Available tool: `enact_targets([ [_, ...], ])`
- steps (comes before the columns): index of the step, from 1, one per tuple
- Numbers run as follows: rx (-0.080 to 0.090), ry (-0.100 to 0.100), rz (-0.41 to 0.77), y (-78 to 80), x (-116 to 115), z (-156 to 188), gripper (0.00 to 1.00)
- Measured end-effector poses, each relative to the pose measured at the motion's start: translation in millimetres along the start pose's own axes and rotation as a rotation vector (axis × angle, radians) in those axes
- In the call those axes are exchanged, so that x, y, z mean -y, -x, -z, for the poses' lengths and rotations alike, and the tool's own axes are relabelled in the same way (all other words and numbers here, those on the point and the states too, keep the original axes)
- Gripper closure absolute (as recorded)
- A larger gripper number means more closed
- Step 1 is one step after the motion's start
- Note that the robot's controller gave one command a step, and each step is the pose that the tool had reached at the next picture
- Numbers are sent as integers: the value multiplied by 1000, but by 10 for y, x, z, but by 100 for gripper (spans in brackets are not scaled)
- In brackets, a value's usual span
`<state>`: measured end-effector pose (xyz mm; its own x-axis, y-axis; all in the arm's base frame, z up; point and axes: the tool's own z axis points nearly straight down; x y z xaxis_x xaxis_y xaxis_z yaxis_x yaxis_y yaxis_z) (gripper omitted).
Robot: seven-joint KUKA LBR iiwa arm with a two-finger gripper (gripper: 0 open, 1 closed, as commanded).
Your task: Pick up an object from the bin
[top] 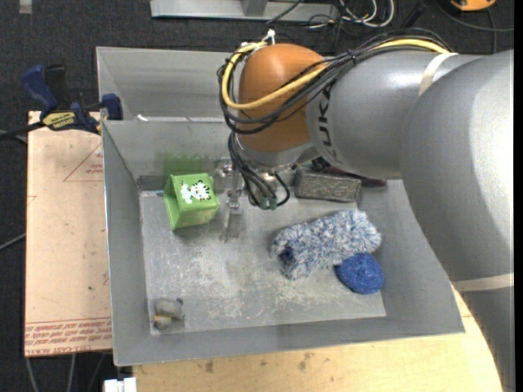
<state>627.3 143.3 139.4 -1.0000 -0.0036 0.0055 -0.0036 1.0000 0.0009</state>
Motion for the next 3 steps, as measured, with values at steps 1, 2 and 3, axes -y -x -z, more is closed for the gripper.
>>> enact_targets([
  [1,6,1,-2,13,6,50,0],
  [2,7,2,-47,74,238,95,0],
  [3,8,0,-29,132,498,255,0],
])
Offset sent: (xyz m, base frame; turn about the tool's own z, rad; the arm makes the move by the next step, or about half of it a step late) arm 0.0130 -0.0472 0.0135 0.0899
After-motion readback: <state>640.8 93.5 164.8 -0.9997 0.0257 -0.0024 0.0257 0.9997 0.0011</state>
